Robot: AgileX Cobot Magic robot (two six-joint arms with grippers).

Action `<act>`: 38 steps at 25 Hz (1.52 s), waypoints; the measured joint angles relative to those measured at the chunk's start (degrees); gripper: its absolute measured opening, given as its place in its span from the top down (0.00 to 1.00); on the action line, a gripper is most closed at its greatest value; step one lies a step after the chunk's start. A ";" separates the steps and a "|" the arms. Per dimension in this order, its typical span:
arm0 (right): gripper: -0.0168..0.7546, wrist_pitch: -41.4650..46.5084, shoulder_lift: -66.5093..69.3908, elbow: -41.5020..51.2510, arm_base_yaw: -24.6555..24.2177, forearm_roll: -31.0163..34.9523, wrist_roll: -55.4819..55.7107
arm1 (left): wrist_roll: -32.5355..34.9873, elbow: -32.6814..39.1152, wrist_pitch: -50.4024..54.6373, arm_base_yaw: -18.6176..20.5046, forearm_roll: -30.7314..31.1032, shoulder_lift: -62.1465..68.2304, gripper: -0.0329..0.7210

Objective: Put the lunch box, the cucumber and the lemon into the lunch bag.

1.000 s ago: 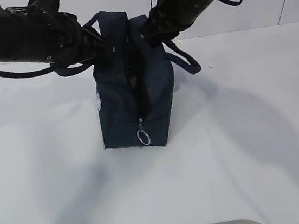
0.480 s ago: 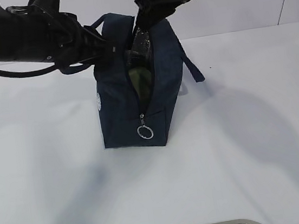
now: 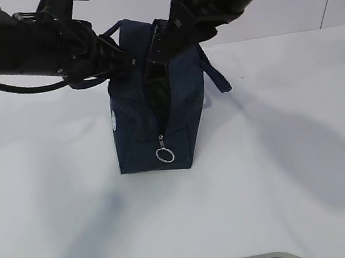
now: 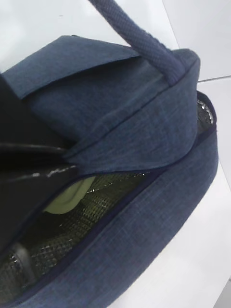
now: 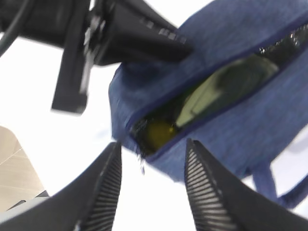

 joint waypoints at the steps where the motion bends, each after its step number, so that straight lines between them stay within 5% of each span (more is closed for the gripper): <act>1: 0.52 -0.94 -1.39 1.87 0.00 0.35 -0.74 | 0.00 0.00 0.00 0.00 0.00 0.00 0.98; 21: 0.52 -17.47 -14.92 42.35 0.00 34.96 -37.62 | 0.10 0.00 0.00 0.00 0.00 0.00 0.98; 32: 0.52 -25.43 -9.54 48.00 0.00 64.72 -79.62 | 0.10 0.00 0.00 0.00 0.00 0.00 0.98; 38: 0.52 -21.06 -2.81 48.00 0.00 70.41 -102.12 | 0.19 0.00 0.00 0.00 2.07 0.00 0.98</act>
